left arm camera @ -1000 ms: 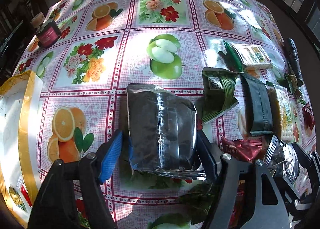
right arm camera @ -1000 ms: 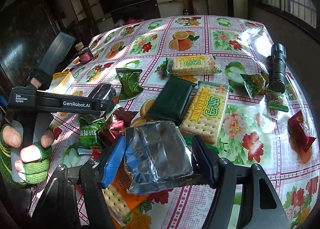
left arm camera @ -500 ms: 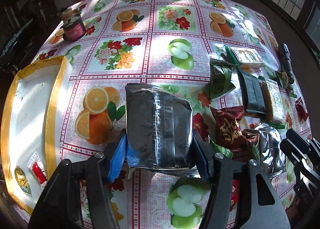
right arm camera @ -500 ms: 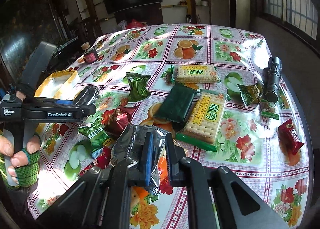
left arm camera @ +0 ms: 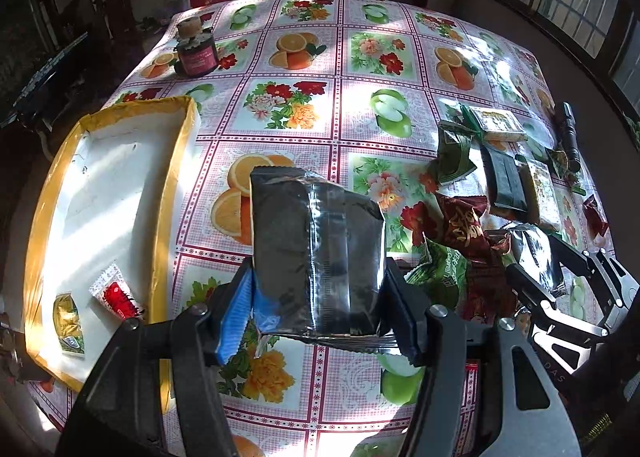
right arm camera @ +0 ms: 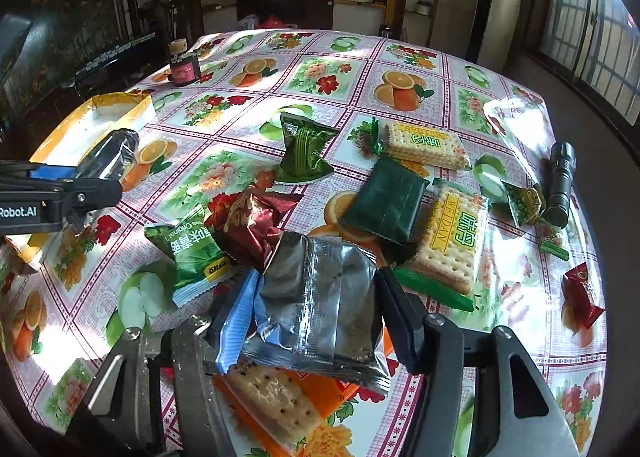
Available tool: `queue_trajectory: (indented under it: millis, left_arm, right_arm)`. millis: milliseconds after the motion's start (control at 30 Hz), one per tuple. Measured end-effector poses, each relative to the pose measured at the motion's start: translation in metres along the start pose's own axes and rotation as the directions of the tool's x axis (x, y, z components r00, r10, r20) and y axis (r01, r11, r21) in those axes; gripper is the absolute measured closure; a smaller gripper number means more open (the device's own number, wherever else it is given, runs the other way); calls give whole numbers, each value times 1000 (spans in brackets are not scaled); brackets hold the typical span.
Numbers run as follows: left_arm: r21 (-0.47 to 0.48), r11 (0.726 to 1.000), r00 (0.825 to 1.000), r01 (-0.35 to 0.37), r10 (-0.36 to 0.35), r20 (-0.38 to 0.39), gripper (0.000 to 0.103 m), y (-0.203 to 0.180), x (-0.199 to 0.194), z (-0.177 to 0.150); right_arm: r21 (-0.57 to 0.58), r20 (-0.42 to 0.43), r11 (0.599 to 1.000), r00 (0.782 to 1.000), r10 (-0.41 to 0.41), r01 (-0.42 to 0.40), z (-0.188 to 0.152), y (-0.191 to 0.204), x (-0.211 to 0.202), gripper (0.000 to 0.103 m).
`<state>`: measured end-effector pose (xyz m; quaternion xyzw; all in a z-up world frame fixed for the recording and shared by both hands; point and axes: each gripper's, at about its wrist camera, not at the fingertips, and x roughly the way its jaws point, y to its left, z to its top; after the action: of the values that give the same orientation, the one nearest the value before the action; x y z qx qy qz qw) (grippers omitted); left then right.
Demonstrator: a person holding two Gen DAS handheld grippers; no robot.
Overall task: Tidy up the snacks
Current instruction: 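Carry both silver foil bags into the yellow tray and open both grippers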
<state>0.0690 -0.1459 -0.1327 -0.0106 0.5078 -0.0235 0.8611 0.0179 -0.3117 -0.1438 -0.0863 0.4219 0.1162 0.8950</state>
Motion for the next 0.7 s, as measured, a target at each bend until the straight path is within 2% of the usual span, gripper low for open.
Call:
queue_trajectory:
  millis: [133, 300, 500, 700]
  left_arm:
    - [-13, 1000, 1000, -15, 15, 25, 41, 10, -12, -6]
    - [-16, 998, 995, -66, 67, 78, 41, 22, -32, -15]
    - [-56, 992, 988, -109, 115, 107, 41, 52, -50, -27]
    - [-118, 982, 983, -145, 157, 97, 41, 88, -53, -37]
  right_arm:
    - [25, 30, 1000, 999, 12, -13, -3, -3, -16, 44]
    - [35, 99, 996, 992, 83, -87, 5, 7, -42, 44]
    - [18, 139, 971, 962, 235, -240, 21, 39, -50, 44]
    - [-28, 126, 947, 938, 322, -321, 29, 76, -45, 44]
